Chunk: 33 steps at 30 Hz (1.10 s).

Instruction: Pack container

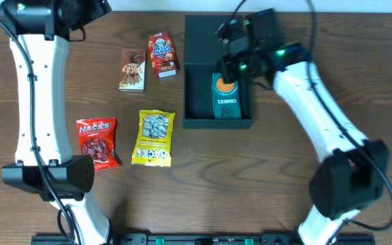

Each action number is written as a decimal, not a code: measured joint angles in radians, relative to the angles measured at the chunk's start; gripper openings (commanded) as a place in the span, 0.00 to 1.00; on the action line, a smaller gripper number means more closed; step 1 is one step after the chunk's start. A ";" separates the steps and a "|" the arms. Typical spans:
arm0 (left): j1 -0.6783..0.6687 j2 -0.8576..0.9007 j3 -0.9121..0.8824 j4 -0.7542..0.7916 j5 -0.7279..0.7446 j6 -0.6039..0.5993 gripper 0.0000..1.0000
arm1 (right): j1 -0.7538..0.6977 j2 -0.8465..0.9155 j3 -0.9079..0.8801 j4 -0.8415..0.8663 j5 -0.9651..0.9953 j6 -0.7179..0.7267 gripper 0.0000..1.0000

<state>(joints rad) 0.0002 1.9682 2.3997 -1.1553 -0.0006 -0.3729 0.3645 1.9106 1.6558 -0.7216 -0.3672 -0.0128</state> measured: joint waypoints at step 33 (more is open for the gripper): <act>0.002 0.000 0.000 -0.016 0.000 0.087 0.88 | 0.125 0.243 -0.011 -0.027 0.433 0.374 0.02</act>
<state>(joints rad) 0.0017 1.9682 2.3997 -1.1717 -0.0006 -0.2863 0.4896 2.1532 1.6444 -0.7490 0.0658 0.3611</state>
